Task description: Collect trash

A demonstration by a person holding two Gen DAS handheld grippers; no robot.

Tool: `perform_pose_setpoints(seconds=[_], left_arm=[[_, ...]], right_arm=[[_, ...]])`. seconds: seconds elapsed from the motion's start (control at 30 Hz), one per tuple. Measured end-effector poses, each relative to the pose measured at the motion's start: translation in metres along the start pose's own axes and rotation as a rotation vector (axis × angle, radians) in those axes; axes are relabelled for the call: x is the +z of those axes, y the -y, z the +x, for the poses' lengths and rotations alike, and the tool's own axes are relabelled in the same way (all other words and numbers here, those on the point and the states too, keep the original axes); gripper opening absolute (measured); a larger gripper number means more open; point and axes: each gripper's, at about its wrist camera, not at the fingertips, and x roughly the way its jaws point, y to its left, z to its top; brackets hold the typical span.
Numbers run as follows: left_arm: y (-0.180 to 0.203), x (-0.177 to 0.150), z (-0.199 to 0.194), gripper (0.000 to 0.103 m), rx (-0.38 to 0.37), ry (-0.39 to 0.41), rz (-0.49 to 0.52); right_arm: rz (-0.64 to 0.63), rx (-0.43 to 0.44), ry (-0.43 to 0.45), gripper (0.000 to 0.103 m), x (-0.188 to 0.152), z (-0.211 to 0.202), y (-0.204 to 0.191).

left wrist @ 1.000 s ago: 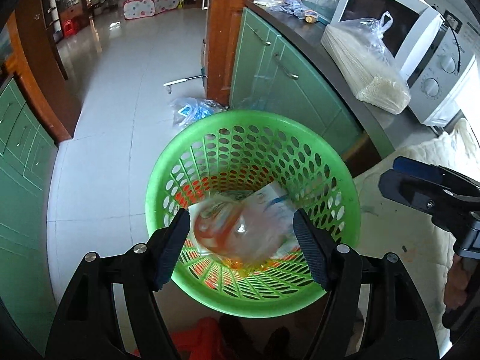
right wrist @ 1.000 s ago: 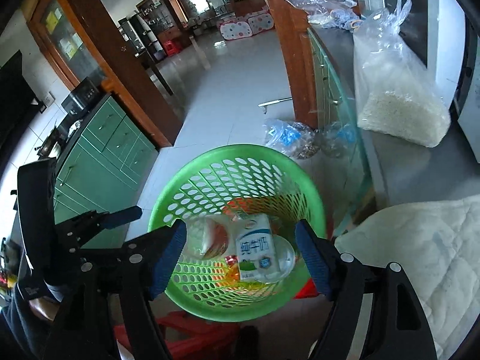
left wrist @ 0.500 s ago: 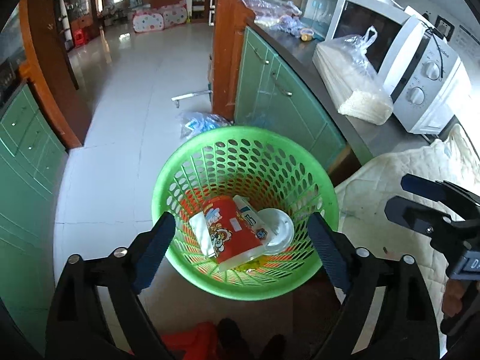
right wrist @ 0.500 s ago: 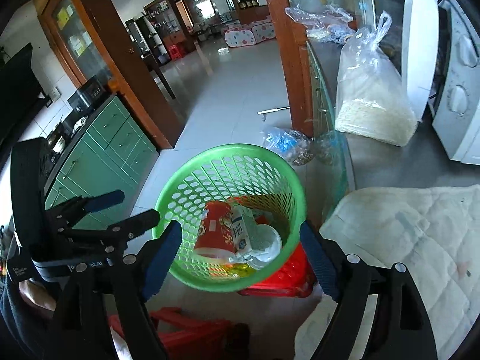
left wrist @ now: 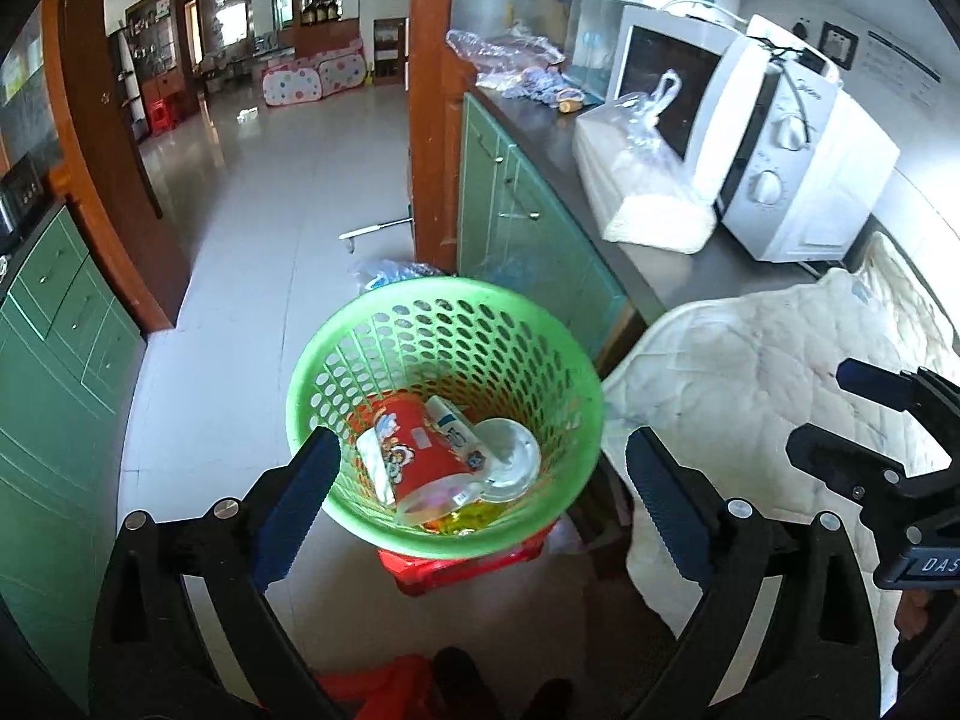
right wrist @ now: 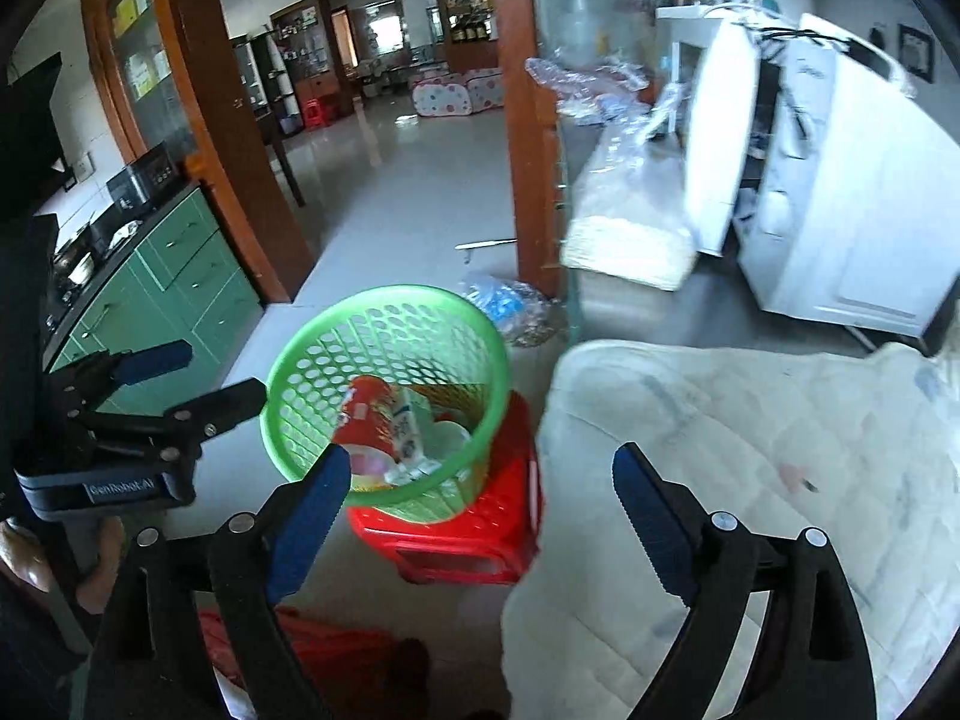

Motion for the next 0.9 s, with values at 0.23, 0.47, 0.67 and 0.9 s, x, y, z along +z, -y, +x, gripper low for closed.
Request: perform_pose_setpoints(seconds=[0.23, 0.47, 0.67, 0.9], left_arm=[[0.019, -0.008, -0.024, 0.098, -0.01, 0.027, 0.013], [0.032, -0.014, -0.045, 0.098, -0.011, 0.054, 0.032], [0.039, -0.02, -0.062, 0.098, -0.019, 0.075, 0.025], [0.045, -0.029, -0.076, 0.098, -0.023, 0.087, 0.017]], right_arm=[[0.082, -0.047, 0.022, 0.088, -0.018, -0.035, 0.027], [0.12, -0.07, 0.049, 0.09, -0.032, -0.062, 0.036], [0.137, -0.089, 0.066, 0.091, -0.042, -0.08, 0.04], [0.134, -0.116, 0.072, 0.091, -0.057, -0.099, 0.039]])
